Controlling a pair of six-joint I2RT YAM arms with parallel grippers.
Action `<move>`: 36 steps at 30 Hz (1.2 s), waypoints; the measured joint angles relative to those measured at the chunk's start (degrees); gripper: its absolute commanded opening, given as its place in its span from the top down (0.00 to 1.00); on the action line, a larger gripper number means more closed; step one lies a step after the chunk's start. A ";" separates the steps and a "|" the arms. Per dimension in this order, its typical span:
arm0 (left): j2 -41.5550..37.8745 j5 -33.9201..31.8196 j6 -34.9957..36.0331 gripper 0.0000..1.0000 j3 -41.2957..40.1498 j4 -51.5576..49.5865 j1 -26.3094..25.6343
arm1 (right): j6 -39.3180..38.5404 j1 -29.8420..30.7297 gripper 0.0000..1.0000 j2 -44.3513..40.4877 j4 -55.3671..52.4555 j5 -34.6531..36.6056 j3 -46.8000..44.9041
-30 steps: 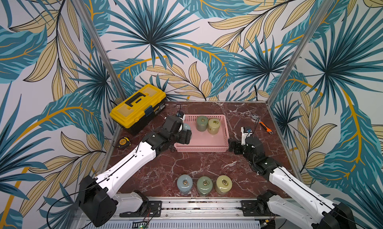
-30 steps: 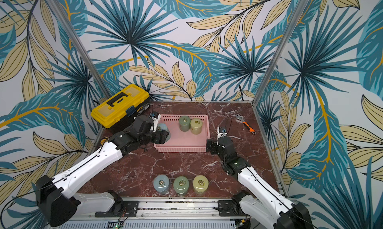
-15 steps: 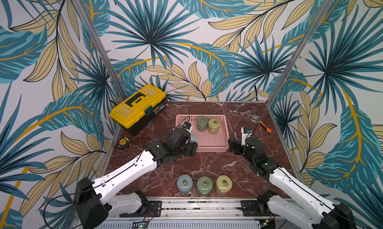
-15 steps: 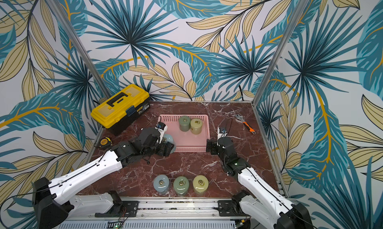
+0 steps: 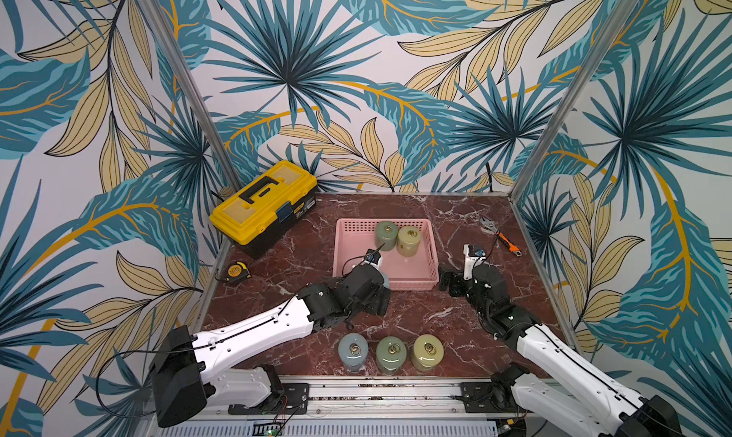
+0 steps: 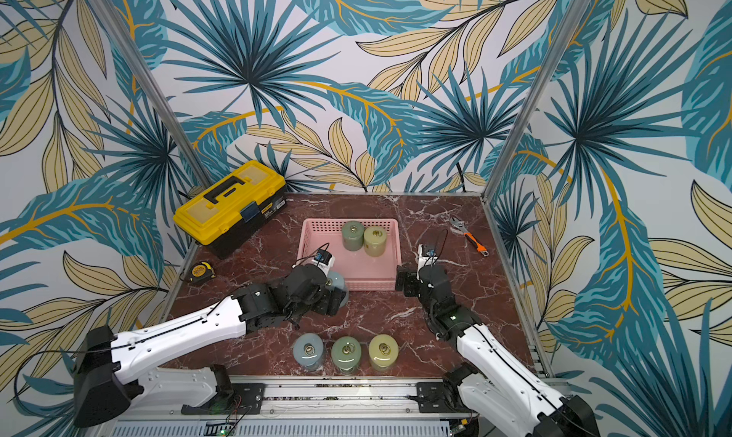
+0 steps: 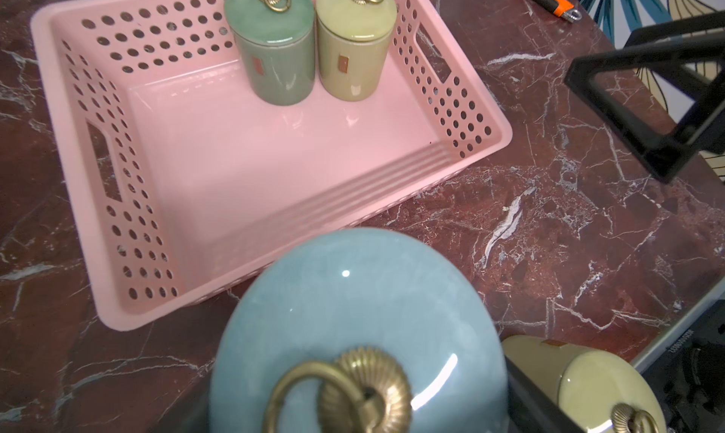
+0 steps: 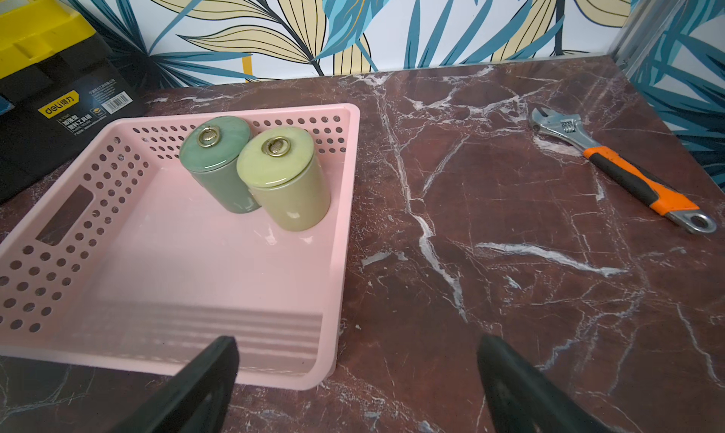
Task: Take the tea canister out of the basket
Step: Place the tea canister at the center of the board.
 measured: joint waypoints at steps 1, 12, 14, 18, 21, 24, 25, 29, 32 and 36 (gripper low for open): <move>0.37 -0.44 -0.26 0.53 -0.24 0.24 -0.46 | 0.00 0.00 0.01 -0.04 0.02 0.00 0.00; 5.11 -2.58 -3.10 0.53 -0.66 3.06 -3.56 | -0.02 0.00 0.01 -0.35 0.24 0.46 -0.02; 6.14 -2.69 -3.56 0.53 -0.90 3.50 -3.96 | -0.02 0.00 0.01 -0.35 0.24 0.46 -0.02; 8.35 -3.28 -4.72 0.53 -1.16 4.35 -4.66 | -0.15 0.00 0.01 -0.37 0.24 0.48 -0.04; 10.12 -3.65 -5.77 0.53 -1.16 5.01 -5.09 | -0.15 0.00 0.01 -0.37 0.24 0.68 -0.04; 11.61 -4.15 -6.73 0.53 -1.27 5.60 -5.49 | -0.15 0.00 0.01 -0.37 0.24 0.81 -0.04; 12.11 -4.33 -7.08 0.53 -1.29 5.79 -5.57 | -0.15 0.00 0.01 -0.37 0.24 0.87 -0.04; 13.51 -4.79 -8.15 0.53 -1.57 6.38 -5.90 | -0.15 0.00 0.01 -0.44 0.24 0.90 -0.04; 13.97 -5.01 -8.72 0.53 -1.90 6.80 -6.01 | -0.15 0.00 0.01 -0.59 0.24 0.92 -0.04; 14.49 -5.33 -9.40 0.53 -2.29 7.45 -6.14 | -0.15 0.00 0.01 -0.63 0.22 1.09 -0.04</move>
